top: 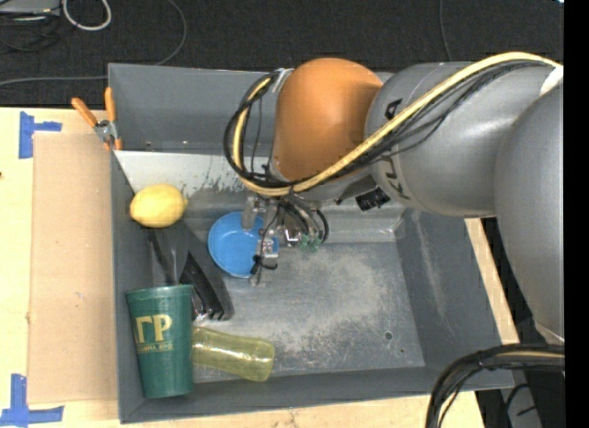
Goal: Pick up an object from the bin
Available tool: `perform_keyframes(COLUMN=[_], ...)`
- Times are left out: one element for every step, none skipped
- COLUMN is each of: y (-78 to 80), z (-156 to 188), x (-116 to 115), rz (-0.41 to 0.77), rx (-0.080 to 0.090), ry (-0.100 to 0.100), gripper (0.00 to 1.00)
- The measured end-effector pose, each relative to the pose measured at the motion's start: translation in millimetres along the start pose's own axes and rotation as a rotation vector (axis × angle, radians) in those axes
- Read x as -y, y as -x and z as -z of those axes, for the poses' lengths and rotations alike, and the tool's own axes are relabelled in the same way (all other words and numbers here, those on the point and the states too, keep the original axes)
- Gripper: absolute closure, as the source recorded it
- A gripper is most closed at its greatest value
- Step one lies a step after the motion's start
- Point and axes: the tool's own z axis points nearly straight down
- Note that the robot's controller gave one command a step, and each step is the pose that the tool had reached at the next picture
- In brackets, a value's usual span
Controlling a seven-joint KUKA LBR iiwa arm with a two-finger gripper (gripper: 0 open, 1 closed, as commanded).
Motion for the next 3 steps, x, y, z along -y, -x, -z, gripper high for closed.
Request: perform_keyframes(y=[2.0,14.7,13.3], z=[4,-120,-117], x=[1,-3,-14], rz=[-0.006,-0.112,-0.345], rx=[0.008,-0.001,0.008], ry=[0.001,-0.002,-0.011], gripper=[0.0,0.0,0.0])
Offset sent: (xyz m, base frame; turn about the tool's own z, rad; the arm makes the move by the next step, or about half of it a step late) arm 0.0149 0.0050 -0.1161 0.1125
